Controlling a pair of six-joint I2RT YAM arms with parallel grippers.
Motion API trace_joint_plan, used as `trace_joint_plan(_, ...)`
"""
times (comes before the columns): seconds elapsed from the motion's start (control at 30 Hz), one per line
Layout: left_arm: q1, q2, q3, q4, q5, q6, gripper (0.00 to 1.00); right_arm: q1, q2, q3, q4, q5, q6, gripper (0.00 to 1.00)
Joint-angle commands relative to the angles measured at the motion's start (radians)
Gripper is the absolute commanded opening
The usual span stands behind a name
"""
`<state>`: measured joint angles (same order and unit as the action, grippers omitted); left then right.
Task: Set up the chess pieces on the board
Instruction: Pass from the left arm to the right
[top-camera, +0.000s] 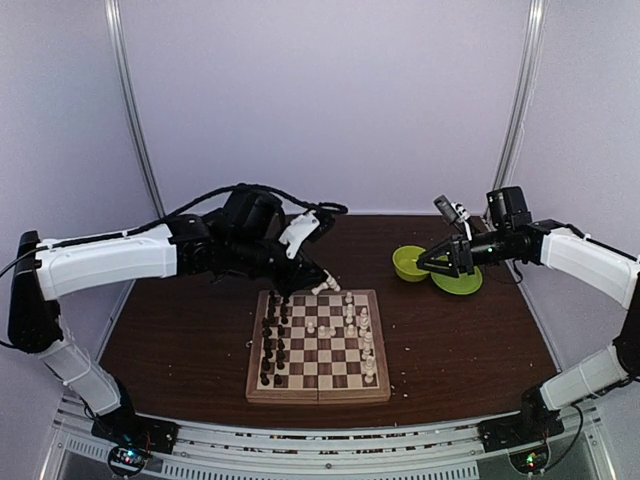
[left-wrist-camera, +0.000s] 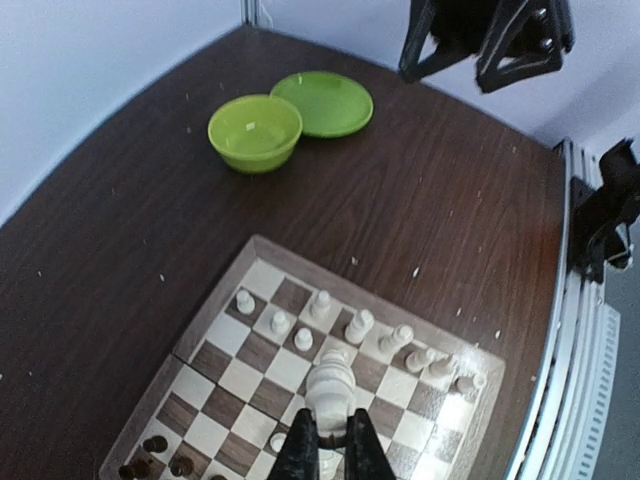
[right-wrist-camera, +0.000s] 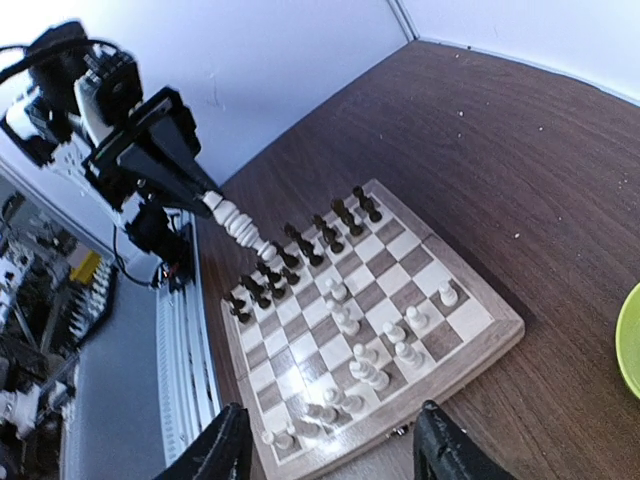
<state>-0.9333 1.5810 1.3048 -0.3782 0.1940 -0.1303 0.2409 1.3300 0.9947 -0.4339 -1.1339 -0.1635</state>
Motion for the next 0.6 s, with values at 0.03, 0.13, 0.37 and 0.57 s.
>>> trace_joint_plan(0.03, -0.006, -0.111, -0.113, 0.411, 0.029, -0.084, 0.0, 0.034, 0.035, 0.033, 0.401, -0.063, 0.51, 0.56)
trace_joint_plan(0.13, -0.01, -0.143, -0.168, 0.574, 0.05, -0.12, 0.0, 0.07, 0.1, 0.056, 0.554, -0.088, 0.715, 0.56)
trace_joint_plan(0.37, -0.019, -0.142, -0.2, 0.729, 0.083, -0.153, 0.0, 0.148, 0.223, 0.031, 1.205, -0.115, 1.335, 0.51)
trace_joint_plan(0.57, -0.021, -0.133, -0.226, 0.815, 0.077, -0.176, 0.0, 0.216, 0.294, 0.046, 1.435, -0.112, 1.566, 0.47)
